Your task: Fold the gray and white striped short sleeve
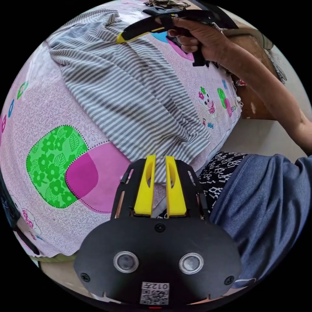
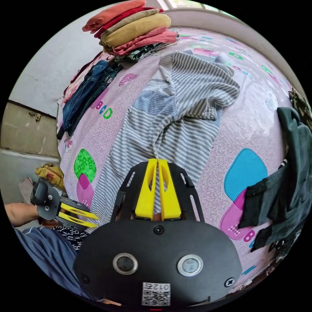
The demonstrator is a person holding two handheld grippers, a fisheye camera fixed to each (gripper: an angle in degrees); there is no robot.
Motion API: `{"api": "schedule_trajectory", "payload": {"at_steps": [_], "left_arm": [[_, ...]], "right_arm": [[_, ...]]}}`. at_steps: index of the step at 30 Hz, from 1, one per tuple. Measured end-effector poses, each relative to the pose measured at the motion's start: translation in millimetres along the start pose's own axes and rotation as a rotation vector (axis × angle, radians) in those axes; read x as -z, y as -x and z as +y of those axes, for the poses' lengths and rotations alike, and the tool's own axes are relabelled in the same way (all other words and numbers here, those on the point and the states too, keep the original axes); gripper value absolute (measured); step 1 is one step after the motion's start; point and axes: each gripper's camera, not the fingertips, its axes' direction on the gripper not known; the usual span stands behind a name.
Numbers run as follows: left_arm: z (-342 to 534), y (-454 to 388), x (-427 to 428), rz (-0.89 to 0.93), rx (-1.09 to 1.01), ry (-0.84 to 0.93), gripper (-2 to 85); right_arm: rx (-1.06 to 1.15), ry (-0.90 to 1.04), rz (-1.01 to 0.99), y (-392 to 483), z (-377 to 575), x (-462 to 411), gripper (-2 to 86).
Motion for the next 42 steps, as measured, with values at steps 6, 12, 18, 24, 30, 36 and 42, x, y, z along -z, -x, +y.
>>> {"api": "schedule_trajectory", "payload": {"at_steps": [6, 12, 18, 24, 30, 36, 42], "left_arm": [[13, 6, 3, 0.080, 0.068, -0.021, 1.5], [26, -36, 32, 0.020, -0.018, -0.106, 2.1], [16, -69, -3, -0.099, -0.080, 0.076, 2.0], [58, -84, 17, -0.125, -0.001, 0.014, 2.3], [55, -124, 21, -0.114, -0.084, -0.045, 2.7], [69, -142, 8, -0.191, -0.071, 0.016, 4.0], [94, -192, 25, -0.543, -0.274, -0.064, 7.5]], "right_arm": [[-0.091, -0.037, -0.045, -11, 40, 47, 0.2], [0.086, -0.034, -0.173, 89, 110, 63, 0.1], [0.173, 0.135, -0.011, 143, 160, 27, 0.0], [0.068, 0.028, -0.064, 140, 205, 91, 0.2], [0.294, 0.048, -0.141, 232, 233, 78, 1.7], [0.357, 0.099, -0.018, 259, 261, 78, 4.4], [0.632, 0.066, 0.172, 310, 291, 94, 9.0]]}}
